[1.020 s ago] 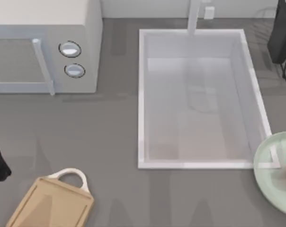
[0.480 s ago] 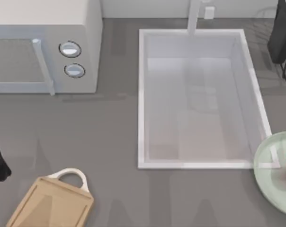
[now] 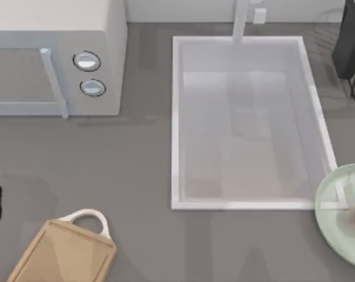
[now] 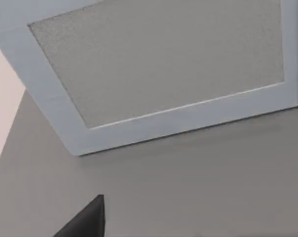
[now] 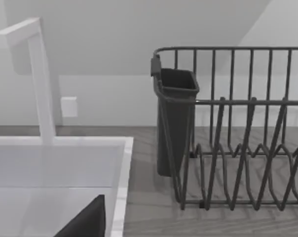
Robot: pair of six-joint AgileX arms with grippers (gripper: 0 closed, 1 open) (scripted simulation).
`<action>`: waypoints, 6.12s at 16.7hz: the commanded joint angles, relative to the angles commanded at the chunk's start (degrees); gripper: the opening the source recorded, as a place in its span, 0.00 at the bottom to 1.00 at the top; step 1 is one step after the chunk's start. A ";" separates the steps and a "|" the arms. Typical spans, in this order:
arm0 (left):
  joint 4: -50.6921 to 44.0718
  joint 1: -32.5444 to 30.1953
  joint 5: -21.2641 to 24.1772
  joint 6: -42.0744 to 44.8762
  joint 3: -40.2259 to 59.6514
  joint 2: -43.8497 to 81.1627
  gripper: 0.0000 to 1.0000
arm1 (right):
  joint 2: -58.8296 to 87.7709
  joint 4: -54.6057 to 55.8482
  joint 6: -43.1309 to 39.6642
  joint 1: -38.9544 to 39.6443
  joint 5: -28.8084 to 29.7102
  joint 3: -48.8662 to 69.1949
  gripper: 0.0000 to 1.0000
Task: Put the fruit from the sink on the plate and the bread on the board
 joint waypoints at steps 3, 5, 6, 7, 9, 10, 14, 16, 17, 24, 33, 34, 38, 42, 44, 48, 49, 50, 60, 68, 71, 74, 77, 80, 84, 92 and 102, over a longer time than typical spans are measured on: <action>-7.97 2.47 0.15 12.95 9.41 14.27 1.00 | 0.00 0.00 0.00 0.00 0.00 0.00 1.00; -13.77 4.28 0.24 22.24 16.11 24.52 1.00 | 0.00 0.00 0.00 0.00 0.00 0.00 1.00; -16.72 5.19 0.29 26.91 19.48 29.69 1.00 | 0.00 0.00 0.00 0.00 0.00 0.00 1.00; -19.65 6.11 0.33 31.53 22.80 34.82 1.00 | 0.00 0.00 0.00 0.00 0.00 0.00 1.00; -25.37 7.91 0.35 40.40 29.17 44.77 1.00 | 0.00 0.00 0.00 0.00 0.00 0.00 1.00; -28.07 8.78 0.33 44.56 32.15 49.49 1.00 | 0.00 0.00 0.00 0.00 0.00 0.00 1.00; -37.13 11.74 0.08 58.43 41.91 65.56 1.00 | 0.00 0.00 0.00 0.00 0.00 0.00 1.00; -40.25 12.77 -0.04 63.17 45.20 71.21 1.00 | 0.00 0.00 0.00 0.00 0.00 0.00 1.00; -41.38 13.15 -0.09 64.89 46.38 73.26 1.00 | 0.00 0.00 0.00 0.00 0.00 0.00 1.00; -42.69 13.38 -0.17 67.01 47.70 75.71 1.00 | 0.00 0.00 0.00 0.00 0.00 0.00 1.00; -27.51 13.77 -0.18 67.30 40.08 83.02 1.00 | 0.00 0.00 0.00 0.00 0.00 0.00 1.00; -26.59 13.79 -0.18 67.33 39.47 83.59 1.00 | 0.00 0.00 0.00 0.00 0.00 0.00 1.00; -26.28 13.80 -0.18 67.34 39.25 83.80 1.00 | 0.00 0.00 0.00 0.00 0.00 0.00 1.00; -26.28 13.80 -0.18 67.34 39.25 83.80 0.70 | 0.00 0.00 0.00 0.00 0.00 0.00 1.00; -26.28 13.80 -0.18 67.34 39.25 83.80 0.55 | 0.00 0.00 0.00 0.00 0.00 0.00 1.00; -26.28 13.80 -0.18 67.34 39.25 83.80 0.25 | 0.00 0.00 0.00 0.00 0.00 0.00 1.00; -26.28 13.80 -0.18 67.34 39.25 83.80 0.17 | 0.00 0.00 0.00 0.00 0.00 0.00 1.00; -26.28 13.80 -0.18 67.34 39.25 83.80 0.10 | 0.00 0.00 0.00 0.00 0.00 0.00 1.00; -28.88 13.64 -0.07 66.25 39.80 81.71 0.00 | 0.00 0.00 0.00 0.00 0.00 0.00 1.00; -44.80 13.58 -0.07 66.71 48.85 77.16 0.00 | 0.00 0.00 0.00 0.00 0.00 0.00 1.00; -51.10 13.51 -0.08 66.21 53.02 73.92 0.00 | 0.00 0.00 0.00 0.00 0.00 0.00 1.00; -52.34 13.45 -0.08 65.92 54.28 72.74 0.00 | 0.00 0.00 0.00 0.00 0.00 0.00 1.00; -52.17 13.56 -0.09 66.04 54.13 72.96 0.00 | 0.00 0.00 0.00 0.00 0.00 0.00 1.00; -51.97 12.38 -0.08 63.16 53.61 72.54 0.00 | 0.00 0.00 0.00 0.00 0.00 0.00 1.00; -51.81 8.07 -0.08 52.92 52.29 71.85 0.00 | 0.00 0.00 0.00 0.00 0.00 0.00 1.00; -50.61 -6.26 -0.04 18.94 47.04 68.55 0.00 | 0.00 0.00 0.00 0.00 0.00 0.00 1.00; -47.65 -25.74 0.15 -29.18 38.34 62.12 0.00 | 0.00 0.00 0.00 0.00 0.00 0.00 1.00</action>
